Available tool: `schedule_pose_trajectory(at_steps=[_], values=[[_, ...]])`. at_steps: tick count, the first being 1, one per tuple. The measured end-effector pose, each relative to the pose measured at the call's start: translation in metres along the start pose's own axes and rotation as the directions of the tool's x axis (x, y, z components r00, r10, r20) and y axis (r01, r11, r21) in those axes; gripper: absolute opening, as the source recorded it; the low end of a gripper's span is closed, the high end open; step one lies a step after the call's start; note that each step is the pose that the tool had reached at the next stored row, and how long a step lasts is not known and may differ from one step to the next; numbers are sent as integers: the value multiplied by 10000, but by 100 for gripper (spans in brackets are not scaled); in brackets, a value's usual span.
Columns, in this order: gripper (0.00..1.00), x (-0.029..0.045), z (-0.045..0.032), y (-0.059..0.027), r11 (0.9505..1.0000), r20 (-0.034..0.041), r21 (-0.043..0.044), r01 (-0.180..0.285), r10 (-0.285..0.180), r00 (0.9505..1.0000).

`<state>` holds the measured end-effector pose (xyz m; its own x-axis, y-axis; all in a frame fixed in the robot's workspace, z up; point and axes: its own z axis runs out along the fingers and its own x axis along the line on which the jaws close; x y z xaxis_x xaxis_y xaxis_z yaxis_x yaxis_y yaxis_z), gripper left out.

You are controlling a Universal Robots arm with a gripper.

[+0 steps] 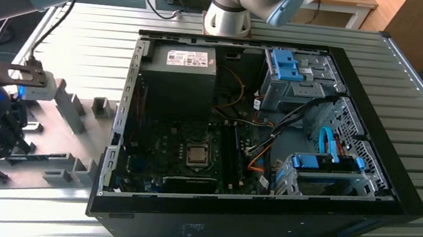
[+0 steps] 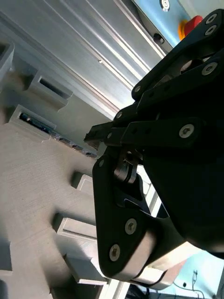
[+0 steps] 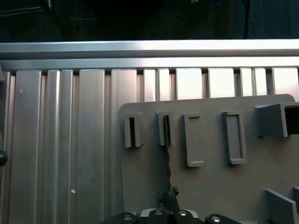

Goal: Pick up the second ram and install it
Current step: 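Pick up the second ram and move it above second insertion slot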

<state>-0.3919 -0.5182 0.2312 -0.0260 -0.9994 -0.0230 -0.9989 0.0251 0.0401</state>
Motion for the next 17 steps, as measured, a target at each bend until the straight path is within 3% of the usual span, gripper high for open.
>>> schedule_pose_trajectory(at_steps=[5, 8, 13, 17], values=[[10, 0, 0, 0, 9991, 4, -11, 413, -413, 9991], [10, 0, 5, 0, 9990, 160, -8, 455, -455, 9988], [10, 0, 6, 0, 9967, 150, -17, 812, -811, 9966], [10, 0, 6, 0, 9965, 149, -17, 830, -830, 9964]])
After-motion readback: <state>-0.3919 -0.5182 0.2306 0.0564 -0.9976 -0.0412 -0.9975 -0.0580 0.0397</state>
